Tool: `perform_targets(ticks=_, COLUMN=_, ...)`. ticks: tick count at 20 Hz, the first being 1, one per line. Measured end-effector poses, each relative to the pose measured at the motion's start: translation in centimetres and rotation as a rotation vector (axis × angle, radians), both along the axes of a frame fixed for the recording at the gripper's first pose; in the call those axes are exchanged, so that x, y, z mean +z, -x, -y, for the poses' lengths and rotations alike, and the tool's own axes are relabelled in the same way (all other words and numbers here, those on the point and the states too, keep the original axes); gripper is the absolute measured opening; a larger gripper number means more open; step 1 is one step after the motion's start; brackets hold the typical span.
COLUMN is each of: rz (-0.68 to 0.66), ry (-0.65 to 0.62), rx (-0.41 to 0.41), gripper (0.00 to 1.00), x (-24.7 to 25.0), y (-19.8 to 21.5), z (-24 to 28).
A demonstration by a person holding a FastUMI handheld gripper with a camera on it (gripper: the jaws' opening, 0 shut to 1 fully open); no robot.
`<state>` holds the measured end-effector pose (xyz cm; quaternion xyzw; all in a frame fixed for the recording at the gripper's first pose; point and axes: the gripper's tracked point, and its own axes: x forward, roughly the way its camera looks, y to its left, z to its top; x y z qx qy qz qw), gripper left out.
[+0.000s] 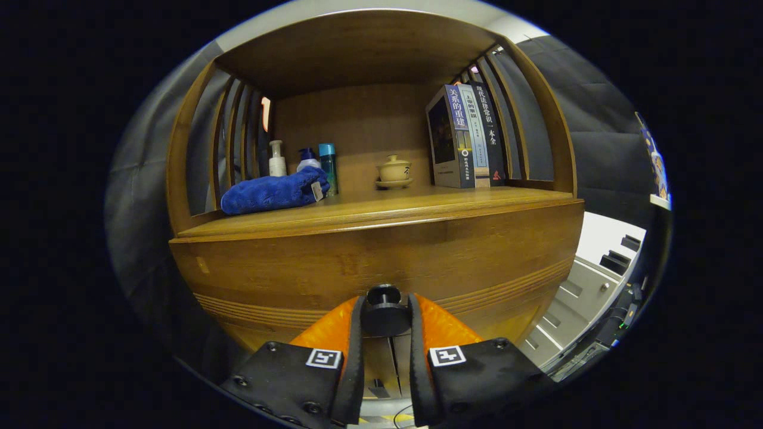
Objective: Pull open the drawer, take out the items inside it, and place them on the countertop above the cabinet.
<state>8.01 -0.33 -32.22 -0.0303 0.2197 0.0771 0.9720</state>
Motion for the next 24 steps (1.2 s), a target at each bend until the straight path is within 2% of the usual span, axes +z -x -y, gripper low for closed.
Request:
perform_targets(ticks=5, rz=0.010, ry=0.006, rx=-0.027, gripper=0.40, x=1.1, y=3.9, z=1.0)
perform_targets(ticks=13, rz=-0.013, ry=0.045, rx=-0.013, gripper=0.40, x=2.2, y=9.9, z=2.5)
perform_targets(ticks=19, rz=-0.009, ry=0.054, rx=-0.025, gripper=0.40, x=2.6, y=11.5, z=2.9)
perform_targets(ticks=24, rz=-0.012, ry=0.050, rx=-0.045, gripper=0.31, x=2.7, y=12.2, z=3.0)
